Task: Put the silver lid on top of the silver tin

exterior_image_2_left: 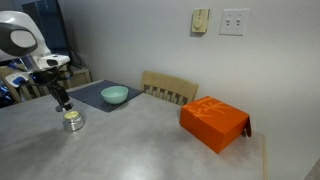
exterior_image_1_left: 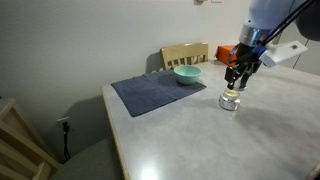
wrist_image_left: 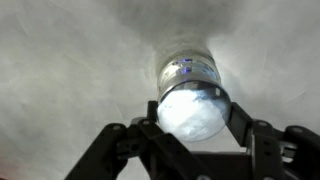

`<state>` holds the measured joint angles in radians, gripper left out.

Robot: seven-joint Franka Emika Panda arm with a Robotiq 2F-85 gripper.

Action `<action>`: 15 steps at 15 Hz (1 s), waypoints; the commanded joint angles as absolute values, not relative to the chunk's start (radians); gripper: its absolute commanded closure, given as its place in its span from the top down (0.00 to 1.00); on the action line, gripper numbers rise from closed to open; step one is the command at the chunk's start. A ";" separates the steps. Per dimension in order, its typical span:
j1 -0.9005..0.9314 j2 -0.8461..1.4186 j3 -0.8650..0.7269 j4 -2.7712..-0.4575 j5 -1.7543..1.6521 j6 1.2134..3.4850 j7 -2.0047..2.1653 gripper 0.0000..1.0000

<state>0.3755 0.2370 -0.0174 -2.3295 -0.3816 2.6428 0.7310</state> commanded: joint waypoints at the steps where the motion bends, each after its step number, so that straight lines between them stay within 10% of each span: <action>1: 0.321 0.215 0.016 -2.359 -0.339 2.653 0.679 0.44; 15: 0.254 0.269 0.069 -2.330 -0.113 2.636 0.376 0.44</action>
